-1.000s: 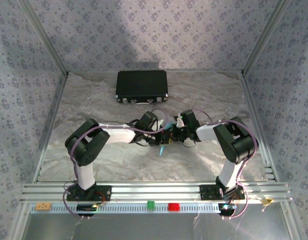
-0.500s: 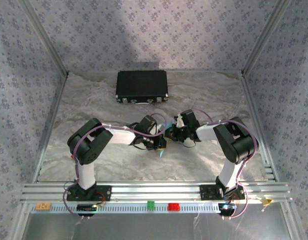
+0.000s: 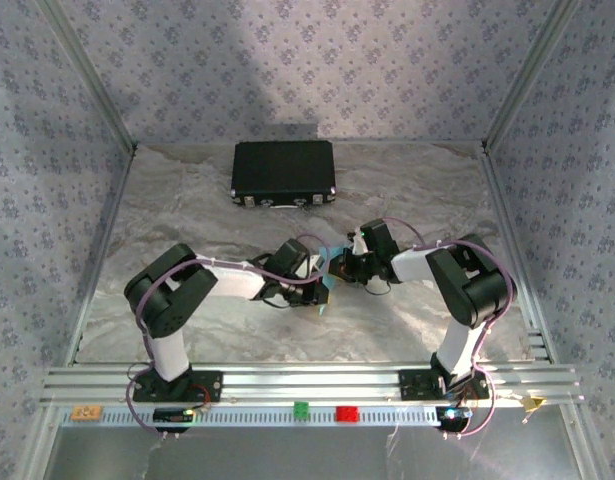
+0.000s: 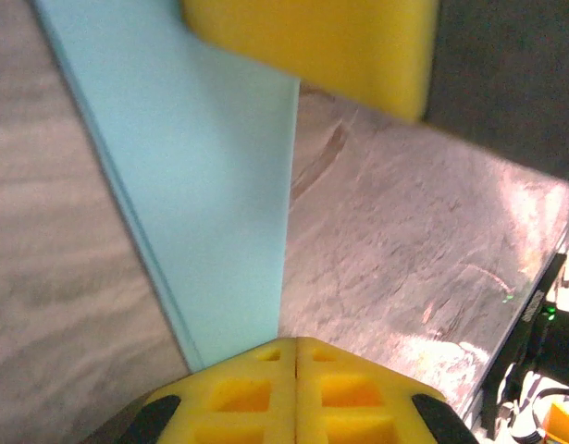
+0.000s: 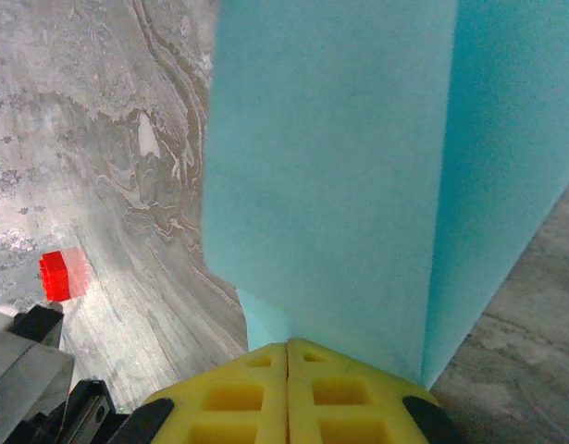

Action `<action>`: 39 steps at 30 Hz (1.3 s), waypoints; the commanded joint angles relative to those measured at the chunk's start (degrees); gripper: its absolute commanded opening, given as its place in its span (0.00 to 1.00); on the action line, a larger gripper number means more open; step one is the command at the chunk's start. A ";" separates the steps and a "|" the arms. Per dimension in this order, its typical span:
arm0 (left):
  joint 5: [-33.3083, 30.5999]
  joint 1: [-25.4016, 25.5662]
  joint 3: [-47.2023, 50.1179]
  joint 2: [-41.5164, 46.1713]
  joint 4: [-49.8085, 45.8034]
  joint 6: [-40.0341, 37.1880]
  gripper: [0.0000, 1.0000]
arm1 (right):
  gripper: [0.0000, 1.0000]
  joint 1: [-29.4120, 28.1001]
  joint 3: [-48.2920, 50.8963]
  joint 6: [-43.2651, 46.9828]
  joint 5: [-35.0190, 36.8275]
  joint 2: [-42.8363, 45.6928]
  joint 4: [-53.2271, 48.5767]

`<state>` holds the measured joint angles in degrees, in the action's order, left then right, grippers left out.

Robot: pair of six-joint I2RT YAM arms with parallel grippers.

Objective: Fold a paper plane with a square sheet of paper (pick it up from the middle)
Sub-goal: Fold the wing for the fifth time at the center of the table.

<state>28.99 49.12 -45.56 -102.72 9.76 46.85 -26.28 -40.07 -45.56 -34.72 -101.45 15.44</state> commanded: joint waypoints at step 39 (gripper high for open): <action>-1.28 -3.07 -7.34 1.30 -4.46 0.74 0.06 | 0.08 -0.22 1.47 0.53 6.33 -2.53 -6.61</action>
<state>26.33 46.28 -50.81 -99.42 3.88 47.03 -26.28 -40.07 -45.58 -34.72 -101.45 15.42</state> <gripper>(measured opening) 0.066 0.082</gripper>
